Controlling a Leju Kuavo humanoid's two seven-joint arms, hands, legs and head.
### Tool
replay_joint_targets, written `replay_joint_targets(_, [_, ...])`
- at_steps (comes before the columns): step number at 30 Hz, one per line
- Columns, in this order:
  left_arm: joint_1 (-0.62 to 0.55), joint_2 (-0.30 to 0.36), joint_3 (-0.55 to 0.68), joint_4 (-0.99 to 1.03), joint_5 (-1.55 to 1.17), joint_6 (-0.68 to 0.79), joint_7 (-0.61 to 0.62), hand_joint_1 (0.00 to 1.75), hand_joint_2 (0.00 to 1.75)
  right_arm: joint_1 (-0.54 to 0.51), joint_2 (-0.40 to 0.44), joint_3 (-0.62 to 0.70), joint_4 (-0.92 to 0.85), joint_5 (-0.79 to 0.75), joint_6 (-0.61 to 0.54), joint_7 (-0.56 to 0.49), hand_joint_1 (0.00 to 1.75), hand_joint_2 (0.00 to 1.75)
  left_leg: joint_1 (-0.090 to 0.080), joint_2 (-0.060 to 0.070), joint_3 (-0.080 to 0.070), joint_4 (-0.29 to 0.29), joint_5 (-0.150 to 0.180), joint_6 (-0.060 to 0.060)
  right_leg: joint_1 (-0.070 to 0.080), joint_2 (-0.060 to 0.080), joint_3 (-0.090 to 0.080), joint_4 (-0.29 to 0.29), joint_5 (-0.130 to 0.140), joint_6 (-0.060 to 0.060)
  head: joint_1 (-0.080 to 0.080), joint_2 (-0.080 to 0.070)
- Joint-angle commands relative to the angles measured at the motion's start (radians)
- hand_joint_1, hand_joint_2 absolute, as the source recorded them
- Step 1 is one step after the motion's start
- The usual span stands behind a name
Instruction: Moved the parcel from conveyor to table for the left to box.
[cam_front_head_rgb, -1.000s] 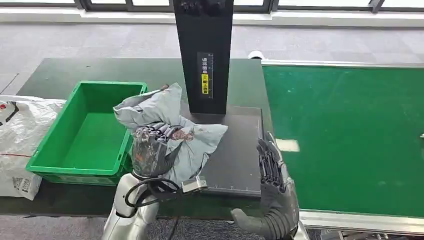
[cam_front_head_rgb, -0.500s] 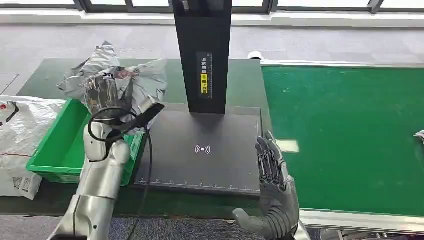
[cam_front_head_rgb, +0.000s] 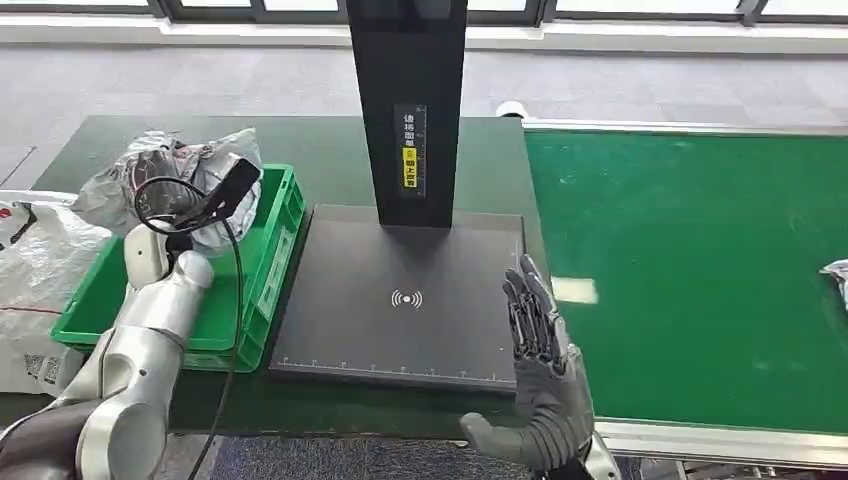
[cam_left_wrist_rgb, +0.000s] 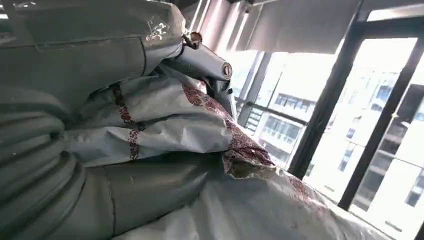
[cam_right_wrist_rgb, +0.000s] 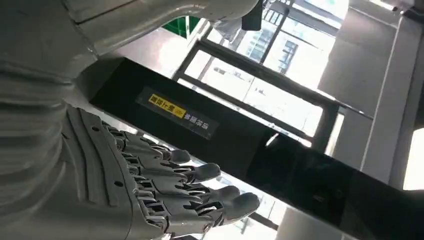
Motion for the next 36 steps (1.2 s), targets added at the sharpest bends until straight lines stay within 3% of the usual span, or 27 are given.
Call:
replay_joint_targets(1, [-0.078, 0.053, 0.066, 0.251, -0.072, -0.064, 0.126, 1.75, 1.75, -0.053, -0.02, 0.009, 0.091, 0.004, 0.006, 0.005, 0.0, 1.75, 0.001, 0.002, 0.001, -0.001, 0.0, 0.0, 0.001, 0.002, 0.0, -0.001, 0.001, 0.0, 0.0, 0.0])
replay_joint_targets(14, [-0.066, 0.049, 0.072, 0.246, -0.069, -0.049, 0.116, 1.75, 1.75, -0.041, -0.02, 0.012, 0.085, 0.004, -0.001, 0.005, 0.0, 1.75, 0.001, 0.0, 0.001, -0.001, 0.0, 0.0, 0.003, 0.0, 0.0, -0.001, 0.001, 0.0, 0.0, 0.0])
replay_joint_targets(15, [-0.061, 0.046, 0.073, 0.242, -0.069, -0.048, 0.118, 0.0, 0.0, -0.028, -0.021, 0.014, 0.073, 0.006, -0.003, 0.005, 0.0, 1.75, 0.001, 0.0, 0.001, -0.001, 0.001, 0.0, 0.003, 0.0, 0.0, -0.001, 0.001, 0.0, 0.0, 0.0])
replay_joint_targets(25, [-0.058, 0.026, 0.128, 0.204, -0.021, 0.008, 0.068, 0.0, 0.0, -0.025, -0.014, 0.006, 0.065, 0.021, -0.001, 0.005, 0.0, 1.75, 0.001, -0.001, 0.0, 0.0, 0.001, 0.0, 0.002, -0.001, -0.001, 0.0, 0.0, 0.0, 0.0, 0.0])
replay_joint_targets(30, [-0.058, -0.015, 0.235, 0.138, 0.147, 0.011, -0.106, 0.0, 0.0, -0.025, -0.017, -0.003, 0.068, 0.029, -0.02, 0.005, 0.0, 1.75, 0.001, -0.001, 0.0, 0.0, 0.001, 0.0, 0.003, -0.001, -0.001, -0.001, 0.0, 0.0, 0.0, 0.0])
replay_joint_targets(31, [-0.04, -0.041, 0.253, 0.069, 0.193, 0.011, -0.185, 0.0, 0.0, -0.029, -0.019, -0.002, 0.074, 0.031, -0.021, 0.005, 0.0, 1.75, 0.001, -0.002, 0.0, 0.0, 0.001, 0.0, 0.003, -0.002, 0.0, -0.001, 0.0, 0.0, 0.0, 0.0])
replay_joint_targets(36, [0.063, -0.117, 0.335, -0.2, 0.14, 0.011, -0.223, 0.0, 0.0, -0.081, -0.023, 0.01, 0.142, 0.032, -0.043, 0.005, 0.0, 1.75, 0.001, 0.0, 0.001, -0.001, 0.001, 0.0, 0.002, 0.0, 0.0, -0.002, 0.001, 0.0, 0.0, 0.0])
